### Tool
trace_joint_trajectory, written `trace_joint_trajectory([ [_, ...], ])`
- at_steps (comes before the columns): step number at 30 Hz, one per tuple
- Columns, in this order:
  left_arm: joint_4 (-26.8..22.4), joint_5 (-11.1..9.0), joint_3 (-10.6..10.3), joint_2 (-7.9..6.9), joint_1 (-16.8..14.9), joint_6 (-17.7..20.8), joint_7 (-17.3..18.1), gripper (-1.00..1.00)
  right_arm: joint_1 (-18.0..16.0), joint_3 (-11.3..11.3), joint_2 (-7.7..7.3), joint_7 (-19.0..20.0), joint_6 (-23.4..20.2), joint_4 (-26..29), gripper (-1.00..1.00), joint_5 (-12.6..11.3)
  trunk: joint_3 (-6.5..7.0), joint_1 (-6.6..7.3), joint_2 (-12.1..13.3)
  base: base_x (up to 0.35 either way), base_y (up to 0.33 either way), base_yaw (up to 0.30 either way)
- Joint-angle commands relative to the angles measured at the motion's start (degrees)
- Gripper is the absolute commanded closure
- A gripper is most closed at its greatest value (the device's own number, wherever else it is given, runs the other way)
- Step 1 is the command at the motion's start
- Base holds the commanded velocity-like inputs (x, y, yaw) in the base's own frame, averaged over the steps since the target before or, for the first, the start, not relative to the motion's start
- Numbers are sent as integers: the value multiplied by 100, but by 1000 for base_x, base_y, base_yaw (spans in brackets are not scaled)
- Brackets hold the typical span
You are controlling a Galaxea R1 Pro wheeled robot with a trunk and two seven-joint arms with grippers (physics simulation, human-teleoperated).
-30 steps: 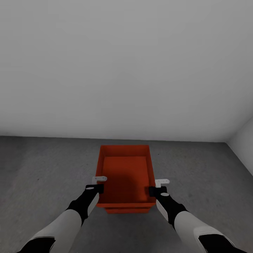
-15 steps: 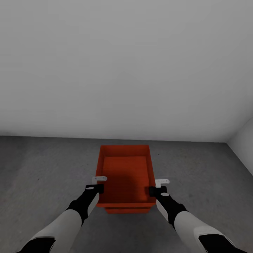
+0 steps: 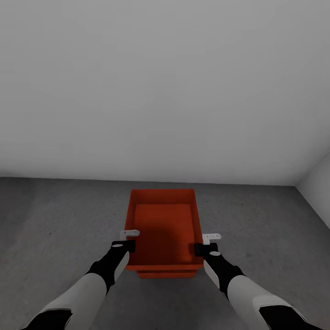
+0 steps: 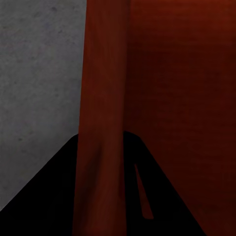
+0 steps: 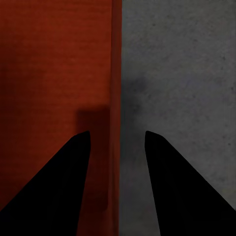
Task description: Move the two storage containers from the living room to the garage. In the garage, place one container on the floor and stack the other container on top of it (either order is fine).
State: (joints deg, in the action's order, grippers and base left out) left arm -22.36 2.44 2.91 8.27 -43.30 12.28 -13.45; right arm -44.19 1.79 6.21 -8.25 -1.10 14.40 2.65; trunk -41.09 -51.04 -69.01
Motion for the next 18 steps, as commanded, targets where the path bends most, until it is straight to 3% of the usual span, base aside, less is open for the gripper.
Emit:
trace_joint_trajectory([
  [1, -23, -24, 34, 17, -3, -375, 35, 100, 1, -12, 10, -19, -11, -16, 100, -78, -5, 0, -3, 0, 0, 0],
  [18, -23, -25, 34, 17, -3, -375, 35, 100, 0, -12, 12, -19, -4, -16, 100, -75, -5, 0, -3, 0, 0, 0],
])
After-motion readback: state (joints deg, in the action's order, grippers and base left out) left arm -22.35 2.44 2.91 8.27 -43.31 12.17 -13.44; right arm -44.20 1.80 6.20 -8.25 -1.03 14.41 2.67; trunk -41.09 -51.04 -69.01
